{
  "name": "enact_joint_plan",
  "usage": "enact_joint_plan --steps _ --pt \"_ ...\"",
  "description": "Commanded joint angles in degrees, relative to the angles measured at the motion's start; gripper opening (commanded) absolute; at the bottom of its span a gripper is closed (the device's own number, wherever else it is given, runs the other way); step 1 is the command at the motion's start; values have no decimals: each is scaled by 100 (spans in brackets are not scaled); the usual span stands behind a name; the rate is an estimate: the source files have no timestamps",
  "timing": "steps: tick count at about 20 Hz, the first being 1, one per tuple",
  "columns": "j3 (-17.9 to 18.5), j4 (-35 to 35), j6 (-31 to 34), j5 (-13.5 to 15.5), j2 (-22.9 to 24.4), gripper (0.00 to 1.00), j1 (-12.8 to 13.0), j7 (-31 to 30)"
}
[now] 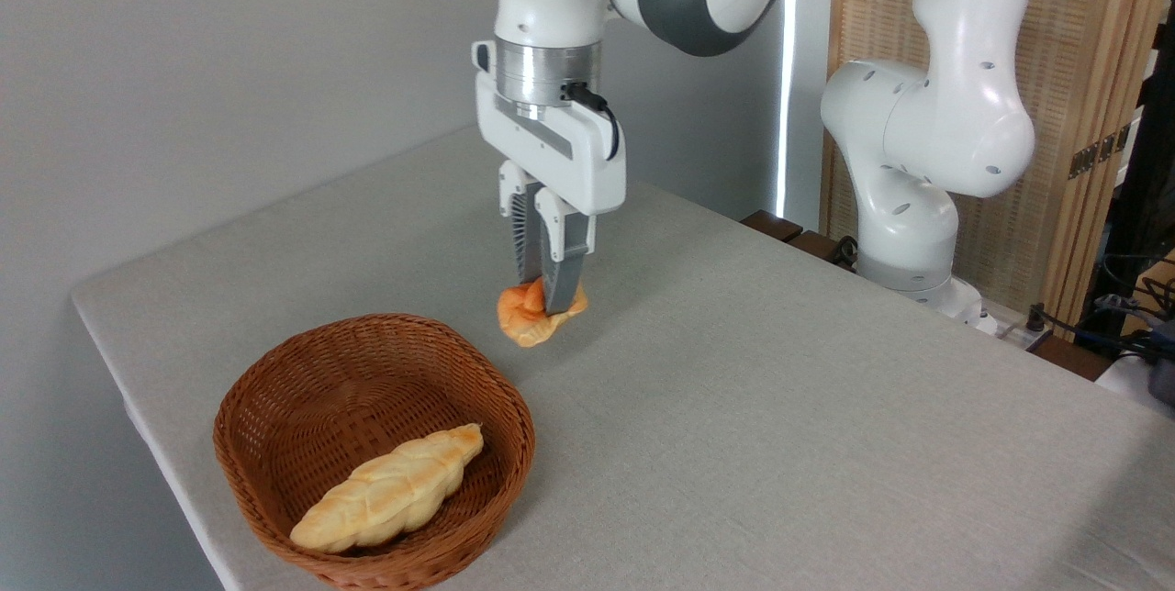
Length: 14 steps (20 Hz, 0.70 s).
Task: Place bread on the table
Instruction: 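Lift the bun out of the basket and carry it beside the basket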
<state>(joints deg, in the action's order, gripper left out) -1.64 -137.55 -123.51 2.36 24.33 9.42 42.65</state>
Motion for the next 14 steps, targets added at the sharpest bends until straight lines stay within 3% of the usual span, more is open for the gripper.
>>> enact_joint_plan --steps 1,5,9,14 --pt "155 -316 46 45 178 45 490 85" --pt "155 -325 29 45 107 68 623 68" --pt "155 -325 29 45 90 98 623 42" --pt "155 -325 20 45 55 100 632 50"
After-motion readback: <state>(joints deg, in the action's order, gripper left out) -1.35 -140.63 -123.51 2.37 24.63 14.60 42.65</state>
